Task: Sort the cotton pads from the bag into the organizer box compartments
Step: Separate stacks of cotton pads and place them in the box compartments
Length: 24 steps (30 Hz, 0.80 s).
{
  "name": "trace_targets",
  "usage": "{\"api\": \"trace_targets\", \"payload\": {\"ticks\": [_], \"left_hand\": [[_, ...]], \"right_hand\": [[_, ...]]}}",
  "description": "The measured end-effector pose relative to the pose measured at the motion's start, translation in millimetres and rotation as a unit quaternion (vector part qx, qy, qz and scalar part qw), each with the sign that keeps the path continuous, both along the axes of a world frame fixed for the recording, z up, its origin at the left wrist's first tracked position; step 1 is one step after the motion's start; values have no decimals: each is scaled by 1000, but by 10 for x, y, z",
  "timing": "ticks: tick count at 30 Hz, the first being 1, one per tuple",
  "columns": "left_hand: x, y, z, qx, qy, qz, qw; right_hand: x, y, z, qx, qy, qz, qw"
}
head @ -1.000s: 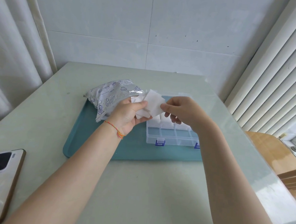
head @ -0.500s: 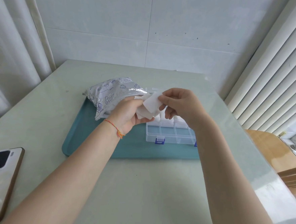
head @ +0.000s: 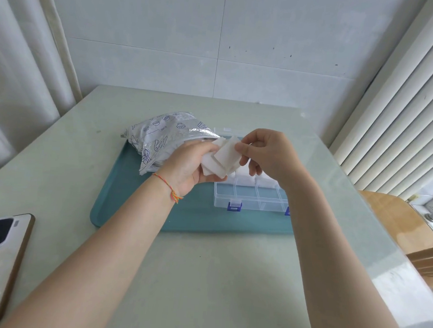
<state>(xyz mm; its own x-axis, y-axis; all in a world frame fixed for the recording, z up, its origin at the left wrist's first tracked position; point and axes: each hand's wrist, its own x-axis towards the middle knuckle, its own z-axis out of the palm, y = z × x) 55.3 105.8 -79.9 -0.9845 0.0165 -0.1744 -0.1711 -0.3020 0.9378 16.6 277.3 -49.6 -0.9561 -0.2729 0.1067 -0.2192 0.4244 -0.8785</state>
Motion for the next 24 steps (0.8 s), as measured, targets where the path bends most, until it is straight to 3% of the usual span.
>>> {"api": "trace_targets", "payload": {"ticks": [10,20,24], "left_hand": [[3,9,-38,-12,29,-2,1000],[20,46,5,18,19,12,1000],[20,55,52,79,-6,-3,997]], "right_hand": [[-17,36,-14,50,10,-22,998],[-40,39,-35,17,17,-13,1000],[-25,37,-14,0,84,-19,996]]}}
